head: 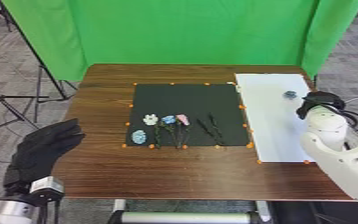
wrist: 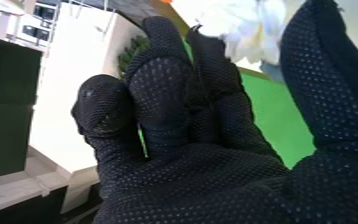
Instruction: Arrange flowers
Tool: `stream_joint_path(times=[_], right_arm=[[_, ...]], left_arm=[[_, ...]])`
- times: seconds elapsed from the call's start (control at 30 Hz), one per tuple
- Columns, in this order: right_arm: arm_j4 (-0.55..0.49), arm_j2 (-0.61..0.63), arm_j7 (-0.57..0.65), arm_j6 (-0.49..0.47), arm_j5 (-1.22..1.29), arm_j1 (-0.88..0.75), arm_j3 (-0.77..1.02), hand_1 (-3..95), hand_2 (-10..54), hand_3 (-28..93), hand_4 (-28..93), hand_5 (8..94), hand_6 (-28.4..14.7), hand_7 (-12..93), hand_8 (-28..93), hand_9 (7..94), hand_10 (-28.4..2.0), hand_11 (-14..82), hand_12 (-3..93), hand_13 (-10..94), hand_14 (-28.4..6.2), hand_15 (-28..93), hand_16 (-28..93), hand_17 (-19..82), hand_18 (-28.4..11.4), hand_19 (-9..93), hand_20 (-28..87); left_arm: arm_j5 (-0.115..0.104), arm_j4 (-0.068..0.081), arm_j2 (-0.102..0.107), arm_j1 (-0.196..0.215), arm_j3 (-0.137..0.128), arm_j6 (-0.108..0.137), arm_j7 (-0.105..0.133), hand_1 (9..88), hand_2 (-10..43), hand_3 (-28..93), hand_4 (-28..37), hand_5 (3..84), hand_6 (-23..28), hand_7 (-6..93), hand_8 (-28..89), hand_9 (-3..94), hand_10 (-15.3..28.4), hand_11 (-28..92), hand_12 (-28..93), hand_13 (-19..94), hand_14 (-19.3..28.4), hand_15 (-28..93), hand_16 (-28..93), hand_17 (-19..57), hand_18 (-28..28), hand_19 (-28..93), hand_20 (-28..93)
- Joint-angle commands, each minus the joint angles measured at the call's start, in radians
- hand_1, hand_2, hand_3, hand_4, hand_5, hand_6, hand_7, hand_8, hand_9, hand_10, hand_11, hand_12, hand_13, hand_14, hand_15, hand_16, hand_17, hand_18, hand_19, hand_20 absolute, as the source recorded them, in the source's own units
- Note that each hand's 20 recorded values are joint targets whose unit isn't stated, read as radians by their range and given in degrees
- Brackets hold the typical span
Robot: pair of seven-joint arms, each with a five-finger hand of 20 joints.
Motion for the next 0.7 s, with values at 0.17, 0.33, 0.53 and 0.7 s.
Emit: stream_joint_path(times=[0.17,0.33,0.53,0.7], right_arm=[[0.065,0.003,-0.017,0.095,-0.098,0.006,-0.046,38.6,-4.9,78,-28,57.7,-5.0,19,-11,65.3,-14.6,20.3,15.9,73,-8.1,77,18,52,-18.1,93,32],[0.084,0.014,-0.04,0.193,-0.169,0.0,-0.075,47.2,-5.9,72,-28,66.5,-2.1,24,-2,77.5,-9.6,21.0,21.2,77,-5.5,75,20,54,-17.3,93,32],[0.073,0.045,-0.066,0.292,-0.244,-0.003,-0.103,53.2,-5.5,71,-28,77.4,0.7,27,1,88.0,-7.8,21.8,26.2,82,-3.4,73,21,57,-16.6,93,33],[0.053,0.056,-0.077,0.339,-0.269,0.032,-0.138,53.3,-6.0,72,-28,79.0,0.6,27,1,89.1,-8.1,22.7,26.1,83,-3.1,73,21,58,-16.4,93,33]], left_arm=[[0.003,-0.001,-0.02,0.0,-0.002,-0.008,-0.003,27.8,5.2,82,-14.6,48.4,14.0,17.3,-9,39.5,22.3,32,10,28,28.4,62,-14,-9.1,24.3,60,12],[0.001,-0.004,-0.025,0.009,-0.002,-0.003,0.002,27.8,5.1,82,-14.7,48.4,14.0,17.4,-10,39.5,22.3,32,10,28,28.4,62,-14,-9.1,24.3,60,12],[0.004,-0.004,-0.035,0.012,-0.003,-0.002,-0.003,27.8,5.1,82,-14.7,48.4,14.0,17.4,-10,39.6,22.3,32,10,28,28.4,62,-14,-9.1,24.2,60,12],[0.003,-0.006,-0.037,0.02,-0.008,-0.003,-0.002,27.9,5.2,82,-14.7,48.4,14.0,17.5,-10,39.6,22.3,32,10,28,28.4,62,-14,-9.1,24.3,60,12]])
